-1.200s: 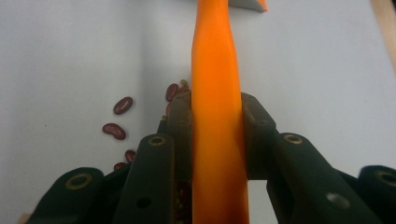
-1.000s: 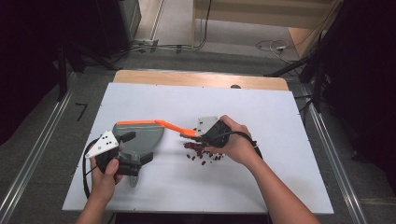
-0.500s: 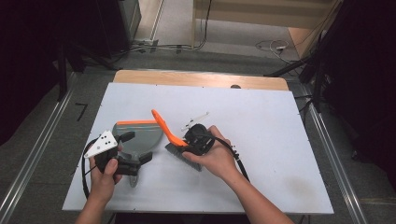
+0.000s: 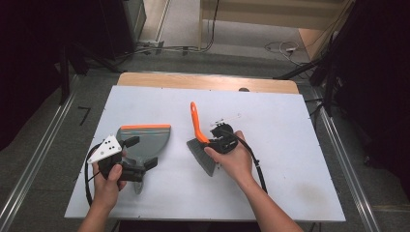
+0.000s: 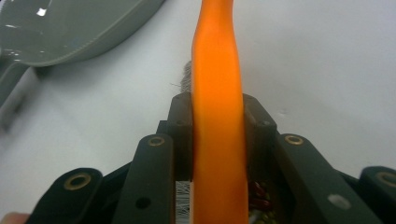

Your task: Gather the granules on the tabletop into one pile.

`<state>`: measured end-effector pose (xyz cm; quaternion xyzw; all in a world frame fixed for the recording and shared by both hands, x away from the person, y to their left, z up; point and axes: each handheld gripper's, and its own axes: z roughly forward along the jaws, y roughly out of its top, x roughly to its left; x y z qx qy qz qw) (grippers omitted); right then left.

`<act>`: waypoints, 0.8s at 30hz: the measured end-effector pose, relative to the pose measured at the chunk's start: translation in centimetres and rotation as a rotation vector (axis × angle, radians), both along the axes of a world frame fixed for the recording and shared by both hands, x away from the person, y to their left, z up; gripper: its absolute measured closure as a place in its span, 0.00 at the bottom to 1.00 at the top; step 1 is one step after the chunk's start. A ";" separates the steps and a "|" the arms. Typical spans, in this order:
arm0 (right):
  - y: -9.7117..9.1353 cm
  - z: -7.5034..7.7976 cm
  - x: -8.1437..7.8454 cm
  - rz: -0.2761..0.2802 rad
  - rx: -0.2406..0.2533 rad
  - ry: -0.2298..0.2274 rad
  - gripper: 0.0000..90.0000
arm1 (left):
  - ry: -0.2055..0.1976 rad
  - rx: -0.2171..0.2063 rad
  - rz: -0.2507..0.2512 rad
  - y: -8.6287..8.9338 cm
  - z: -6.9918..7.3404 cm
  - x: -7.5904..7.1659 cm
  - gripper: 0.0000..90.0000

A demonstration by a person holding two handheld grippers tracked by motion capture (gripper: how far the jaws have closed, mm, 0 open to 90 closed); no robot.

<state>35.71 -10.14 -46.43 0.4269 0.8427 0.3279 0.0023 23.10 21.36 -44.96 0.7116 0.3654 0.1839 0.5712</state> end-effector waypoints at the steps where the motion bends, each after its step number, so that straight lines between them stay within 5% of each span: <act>1: -0.2 0.0 0.0 -0.008 0.000 -0.002 0.76 | -0.001 0.001 -0.001 0.0 0.0 0.0 0.00; 24: -4.3 -0.2 1.1 -0.103 -0.011 -0.006 0.75 | 0.000 -0.004 0.004 0.2 0.0 0.0 0.00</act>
